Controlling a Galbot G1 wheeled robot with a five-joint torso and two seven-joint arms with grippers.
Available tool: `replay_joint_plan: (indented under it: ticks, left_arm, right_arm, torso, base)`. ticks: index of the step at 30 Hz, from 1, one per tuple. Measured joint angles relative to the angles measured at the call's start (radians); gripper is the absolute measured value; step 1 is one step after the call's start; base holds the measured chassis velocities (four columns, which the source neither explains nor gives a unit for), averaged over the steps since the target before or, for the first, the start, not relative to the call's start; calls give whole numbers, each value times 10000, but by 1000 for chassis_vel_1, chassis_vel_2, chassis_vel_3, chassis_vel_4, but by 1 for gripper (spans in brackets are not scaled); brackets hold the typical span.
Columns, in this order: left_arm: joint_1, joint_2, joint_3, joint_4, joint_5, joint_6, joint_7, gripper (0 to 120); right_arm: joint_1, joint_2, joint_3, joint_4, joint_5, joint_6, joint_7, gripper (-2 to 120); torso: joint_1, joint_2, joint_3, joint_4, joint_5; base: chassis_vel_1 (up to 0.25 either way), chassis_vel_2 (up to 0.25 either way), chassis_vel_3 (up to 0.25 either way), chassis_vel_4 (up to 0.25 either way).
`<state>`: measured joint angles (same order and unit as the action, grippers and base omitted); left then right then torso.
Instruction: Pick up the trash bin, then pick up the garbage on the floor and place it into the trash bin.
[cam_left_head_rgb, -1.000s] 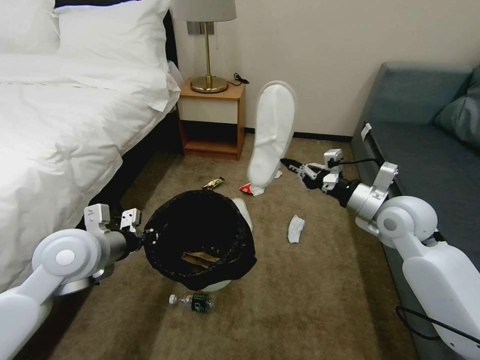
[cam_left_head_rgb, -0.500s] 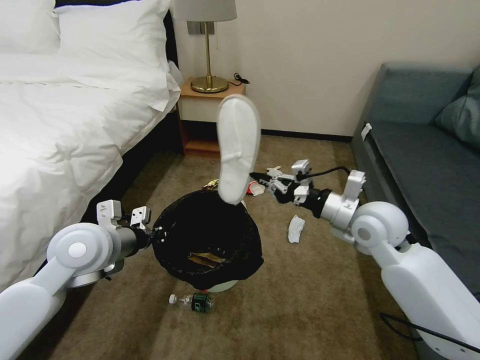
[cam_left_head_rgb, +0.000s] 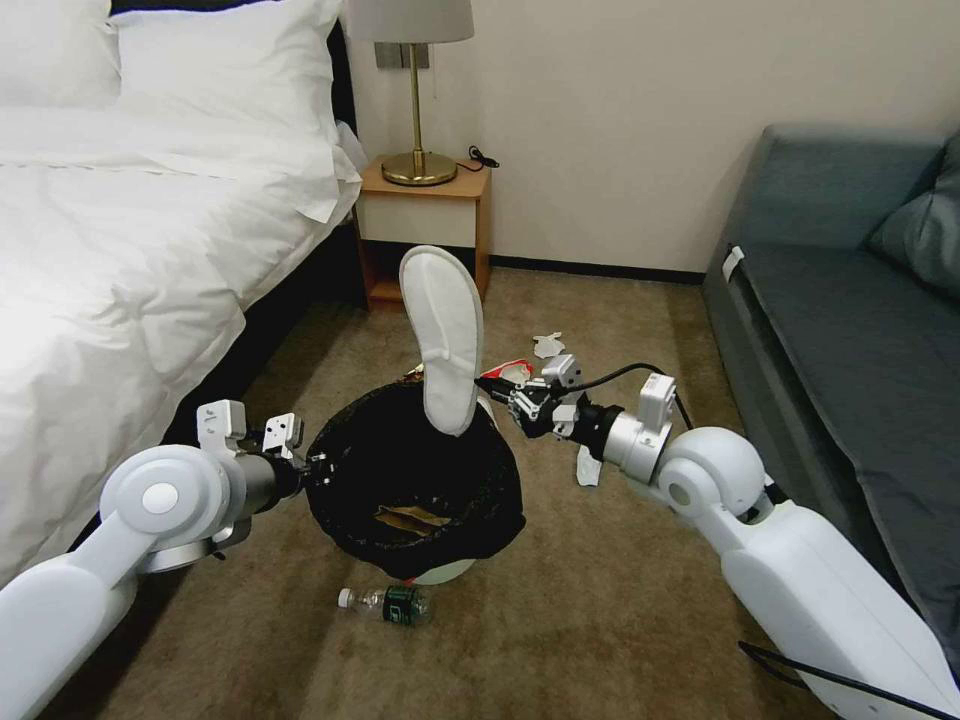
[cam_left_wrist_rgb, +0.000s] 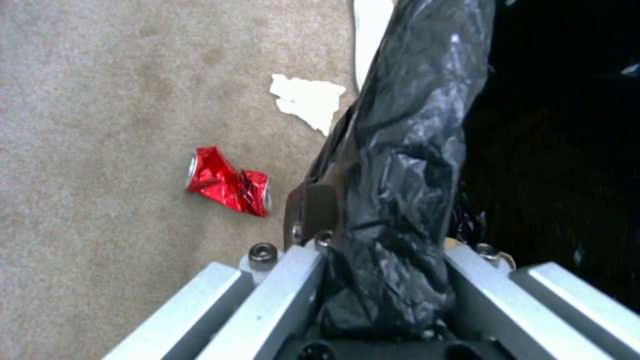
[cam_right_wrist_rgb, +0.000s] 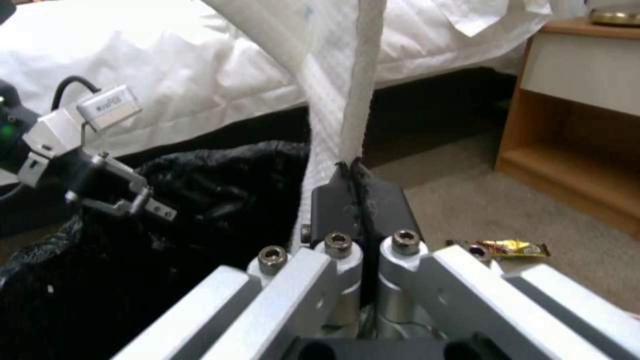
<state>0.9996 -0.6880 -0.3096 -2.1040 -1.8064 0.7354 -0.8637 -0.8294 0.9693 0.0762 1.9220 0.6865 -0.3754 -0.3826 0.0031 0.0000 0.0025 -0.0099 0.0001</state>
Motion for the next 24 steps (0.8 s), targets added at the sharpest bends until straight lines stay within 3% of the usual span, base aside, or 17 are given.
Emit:
replay_joint_plan:
  ticks: [3, 10, 17, 20, 24]
  left_arm:
    - [-102, -94, 91, 132, 72, 0, 0, 0]
    - [-391, -245, 349, 246, 74, 0, 0, 0]
    - [-408, -169, 311, 231, 56, 1, 27, 0]
    - [-343, -166, 263, 234, 157, 1, 53, 0]
    - [-267, -159, 176, 226, 215, 1, 84, 0]
  right_arm:
    - [-106, 3, -141, 112, -33, -7, 152, 1]
    - [-248, 0, -230, 150, -134, 36, 228, 28]
    - [-168, 0, -141, 138, -32, 134, 365, 51]
    - [211, 114, 146, 95, 320, 102, 674, 68]
    - [473, 218, 393, 61, 846, -94, 1033, 79]
  torso:
    - [0, 0, 0, 0, -2]
    - [0, 0, 0, -1, -1]
    - [0, 0, 0, -1, 0]
    - [0, -1, 0, 0, 0]
    - [0, 0, 0, 0, -1]
  base:
    - [0, 0, 0, 0]
    - [0, 0, 0, 0]
    - [0, 0, 0, 0]
    - [0, 0, 0, 0]
    - [0, 0, 0, 0]
